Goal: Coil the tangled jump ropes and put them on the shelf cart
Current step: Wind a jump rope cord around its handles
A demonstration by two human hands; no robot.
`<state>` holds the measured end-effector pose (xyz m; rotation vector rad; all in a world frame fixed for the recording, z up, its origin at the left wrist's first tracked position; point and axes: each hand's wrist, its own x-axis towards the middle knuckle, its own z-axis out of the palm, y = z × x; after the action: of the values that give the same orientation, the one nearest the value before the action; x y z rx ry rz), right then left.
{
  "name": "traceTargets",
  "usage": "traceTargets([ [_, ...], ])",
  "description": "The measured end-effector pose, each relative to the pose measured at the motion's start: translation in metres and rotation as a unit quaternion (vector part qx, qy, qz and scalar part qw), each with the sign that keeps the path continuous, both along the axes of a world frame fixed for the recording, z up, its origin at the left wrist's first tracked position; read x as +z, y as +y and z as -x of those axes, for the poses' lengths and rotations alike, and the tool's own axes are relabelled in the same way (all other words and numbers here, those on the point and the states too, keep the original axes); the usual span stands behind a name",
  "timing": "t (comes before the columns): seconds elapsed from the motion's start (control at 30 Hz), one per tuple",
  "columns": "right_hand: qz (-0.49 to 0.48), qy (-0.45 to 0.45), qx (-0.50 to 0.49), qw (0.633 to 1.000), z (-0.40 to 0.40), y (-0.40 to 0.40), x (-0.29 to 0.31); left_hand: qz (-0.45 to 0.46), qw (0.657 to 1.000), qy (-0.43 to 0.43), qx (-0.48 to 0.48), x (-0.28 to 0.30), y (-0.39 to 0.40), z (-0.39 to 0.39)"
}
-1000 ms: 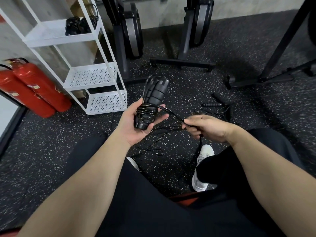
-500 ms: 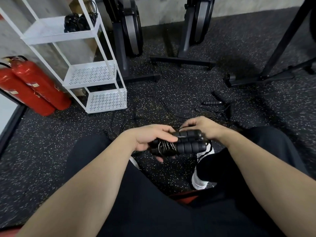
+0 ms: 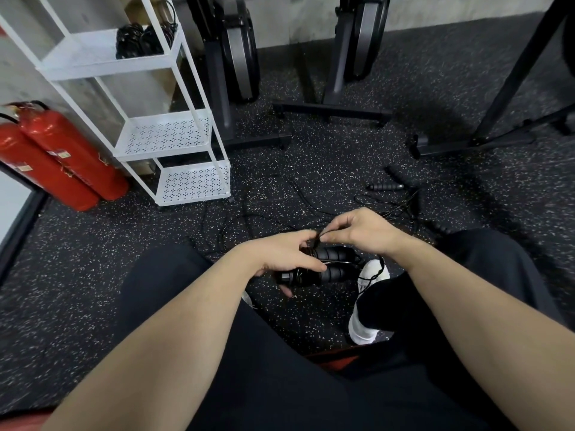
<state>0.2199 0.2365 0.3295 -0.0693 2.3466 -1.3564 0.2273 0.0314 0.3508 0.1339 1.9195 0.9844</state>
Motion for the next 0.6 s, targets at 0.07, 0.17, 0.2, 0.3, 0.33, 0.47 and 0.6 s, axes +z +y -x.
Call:
traceTargets([
  [0.07,0.012,0.009,-0.014,1.000,-0.001,-0.003,0.000,0.011,1.000,0.021,0.012,-0.003,0.001,0.001],
  [0.17,0.005,0.031,-0.020,0.999,0.000,-0.008,-0.001,0.009,0.999,0.024,0.039,-0.006,0.000,0.003],
  [0.2,0.002,0.036,-0.019,0.999,0.000,-0.008,-0.002,0.007,0.999,0.029,0.040,-0.006,0.000,0.004],
  [0.3,0.006,0.051,-0.021,0.998,0.000,-0.009,-0.005,0.009,0.996,0.071,0.045,-0.009,0.001,0.005],
  [0.33,0.006,0.051,-0.024,0.998,0.000,-0.009,-0.005,0.012,0.995,0.084,0.053,-0.010,0.001,0.006],
  [0.47,-0.054,0.019,-0.049,0.997,-0.003,-0.007,0.000,0.023,0.990,0.103,0.090,-0.017,-0.002,0.010],
  [0.6,-0.085,-0.021,-0.028,0.996,-0.004,-0.008,0.004,0.025,0.984,0.120,0.125,-0.019,-0.002,0.011],
])
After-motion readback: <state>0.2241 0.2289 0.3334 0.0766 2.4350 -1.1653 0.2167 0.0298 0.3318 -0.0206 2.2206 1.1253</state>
